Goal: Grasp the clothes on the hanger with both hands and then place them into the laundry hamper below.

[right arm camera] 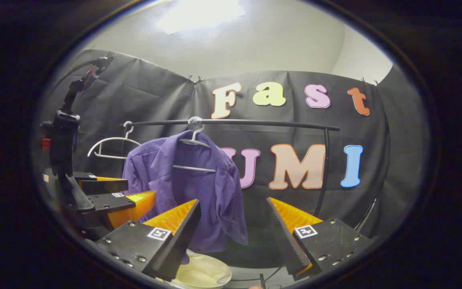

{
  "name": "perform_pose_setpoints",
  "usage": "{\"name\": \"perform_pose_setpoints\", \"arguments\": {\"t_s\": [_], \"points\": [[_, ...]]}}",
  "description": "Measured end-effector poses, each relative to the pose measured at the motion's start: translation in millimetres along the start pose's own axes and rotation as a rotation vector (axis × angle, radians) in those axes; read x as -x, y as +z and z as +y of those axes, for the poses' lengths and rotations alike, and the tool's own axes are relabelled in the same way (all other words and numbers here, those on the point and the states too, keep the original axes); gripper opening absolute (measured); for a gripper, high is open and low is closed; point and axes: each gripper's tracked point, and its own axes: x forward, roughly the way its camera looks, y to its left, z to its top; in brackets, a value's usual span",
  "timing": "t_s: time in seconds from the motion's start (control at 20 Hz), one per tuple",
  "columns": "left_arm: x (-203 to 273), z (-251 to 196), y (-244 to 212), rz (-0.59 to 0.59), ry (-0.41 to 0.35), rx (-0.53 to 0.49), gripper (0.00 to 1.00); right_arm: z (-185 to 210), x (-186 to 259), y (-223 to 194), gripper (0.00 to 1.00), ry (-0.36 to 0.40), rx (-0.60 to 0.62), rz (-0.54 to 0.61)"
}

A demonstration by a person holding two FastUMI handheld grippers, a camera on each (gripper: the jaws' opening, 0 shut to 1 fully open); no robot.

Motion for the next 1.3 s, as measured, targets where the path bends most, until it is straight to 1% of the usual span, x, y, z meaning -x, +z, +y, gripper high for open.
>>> {"name": "perform_pose_setpoints", "arguments": {"t_s": [0.05, 0.15, 0.2, 0.25, 0.3, 0.35, 0.5, 0.55, 0.75, 0.8, 1.1, 1.15, 1.2, 1.3], "points": [[0.2, -0.9, -0.1, 0.003, -0.003, 0.002, 0.99, -0.5, 0.6, 0.3, 0.94, -0.004, 0.002, -0.002], [-0.9, -2.8, -3.2, 0.007, -0.009, 0.004, 0.99, -0.9, 3.6, -0.1, 0.94, -0.013, 0.007, 0.001], [-0.6, -3.5, -4.8, 0.011, -0.011, 0.004, 0.99, -1.3, 4.9, -1.8, 0.96, -0.018, 0.008, 0.007], [-0.5, -3.7, -5.5, 0.012, -0.012, 0.006, 0.99, -1.1, 4.9, -2.5, 0.94, -0.021, 0.009, 0.01], [-0.2, -4.6, -6.7, 0.016, -0.015, 0.01, 0.99, -1.6, 4.9, -3.3, 0.96, -0.025, 0.008, 0.016], [-0.6, -5.6, -6.8, 0.015, -0.021, 0.015, 0.99, -1.5, 4.7, -4.2, 0.96, -0.028, 0.007, 0.021], [-3.1, -13.1, -13.3, 0.034, -0.063, 0.021, 0.99, -3.3, 5.9, -7.9, 0.94, -0.051, 0.019, 0.041], [-4.4, -14.3, -13.5, 0.035, -0.073, 0.017, 0.99, -5.0, 5.8, -8.1, 0.96, -0.061, 0.021, 0.042], [-12.0, -21.0, -13.9, 0.037, -0.103, 0.004, 0.99, -9.4, 5.4, -10.1, 0.96, -0.095, 0.007, 0.043], [-13.6, -22.0, -15.0, 0.038, -0.105, 0.006, 0.99, -11.4, 4.3, -10.5, 0.94, -0.103, 0.005, 0.041], [-29.6, -19.7, -20.2, 0.055, -0.092, 0.014, 0.99, -22.3, 4.1, -7.6, 0.94, -0.143, 0.015, 0.035], [-31.6, -18.7, -21.4, 0.058, -0.087, 0.016, 0.99, -23.2, 4.0, -7.8, 0.94, -0.147, 0.015, 0.035], [-34.7, -17.4, -22.8, 0.059, -0.081, 0.015, 0.99, -24.2, 3.6, -8.3, 0.96, -0.148, 0.015, 0.036], [-40.4, -13.3, -24.3, 0.06, -0.065, 0.01, 0.99, -24.7, 1.5, -9.8, 0.96, -0.147, 0.016, 0.041]]}}
